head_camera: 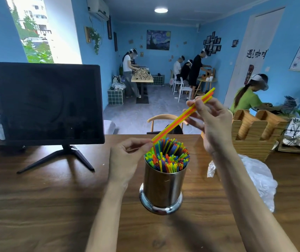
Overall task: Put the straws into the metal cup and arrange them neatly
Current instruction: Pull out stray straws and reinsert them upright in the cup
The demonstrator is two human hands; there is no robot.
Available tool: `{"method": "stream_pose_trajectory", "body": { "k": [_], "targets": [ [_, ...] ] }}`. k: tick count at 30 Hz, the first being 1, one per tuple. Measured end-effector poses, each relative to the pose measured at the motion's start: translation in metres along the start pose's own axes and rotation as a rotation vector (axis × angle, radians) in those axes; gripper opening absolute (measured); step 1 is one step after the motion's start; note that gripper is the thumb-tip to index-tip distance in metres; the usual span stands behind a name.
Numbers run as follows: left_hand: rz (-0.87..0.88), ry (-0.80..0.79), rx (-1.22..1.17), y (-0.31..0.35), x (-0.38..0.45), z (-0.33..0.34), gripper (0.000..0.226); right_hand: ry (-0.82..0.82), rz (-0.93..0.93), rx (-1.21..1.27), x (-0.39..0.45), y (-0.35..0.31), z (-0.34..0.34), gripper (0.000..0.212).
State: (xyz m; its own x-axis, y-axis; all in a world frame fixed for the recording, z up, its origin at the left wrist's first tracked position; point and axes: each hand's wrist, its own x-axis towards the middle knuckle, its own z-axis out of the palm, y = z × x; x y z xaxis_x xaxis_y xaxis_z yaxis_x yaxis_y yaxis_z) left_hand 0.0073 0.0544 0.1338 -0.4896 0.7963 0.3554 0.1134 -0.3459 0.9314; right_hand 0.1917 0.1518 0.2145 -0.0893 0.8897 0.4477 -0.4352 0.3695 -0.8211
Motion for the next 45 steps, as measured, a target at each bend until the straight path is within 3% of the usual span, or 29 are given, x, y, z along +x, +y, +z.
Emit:
{"method": "stream_pose_trajectory", "body": {
  "k": [3,7,11,13,18,23,45],
  "targets": [
    [0.049,-0.048,0.196,-0.008,-0.001,-0.015,0.012,-0.016,-0.139,-0.165,0.006,-0.007,-0.003,0.008],
    [0.023,-0.252,0.362,-0.013,-0.004,-0.027,0.026,-0.100,-0.230,-0.590,0.004,0.009,-0.006,0.023],
    [0.058,-0.280,0.460,-0.013,-0.006,-0.025,0.040,-0.231,-0.240,-0.781,-0.006,0.040,-0.008,0.063],
    [0.087,-0.270,0.489,-0.012,-0.006,-0.023,0.042,-0.276,-0.272,-0.876,-0.011,0.053,-0.012,0.068],
    [0.109,-0.267,0.518,-0.011,-0.003,-0.021,0.042,-0.326,-0.261,-0.995,-0.015,0.064,-0.019,0.044],
    [0.138,-0.246,0.570,-0.009,-0.001,-0.022,0.027,-0.372,-0.229,-1.040,-0.017,0.065,-0.020,0.025],
    [0.209,-0.310,0.664,0.000,-0.001,-0.019,0.024,-0.412,-0.185,-1.047,-0.025,0.068,-0.019,0.021]
  ]
}}
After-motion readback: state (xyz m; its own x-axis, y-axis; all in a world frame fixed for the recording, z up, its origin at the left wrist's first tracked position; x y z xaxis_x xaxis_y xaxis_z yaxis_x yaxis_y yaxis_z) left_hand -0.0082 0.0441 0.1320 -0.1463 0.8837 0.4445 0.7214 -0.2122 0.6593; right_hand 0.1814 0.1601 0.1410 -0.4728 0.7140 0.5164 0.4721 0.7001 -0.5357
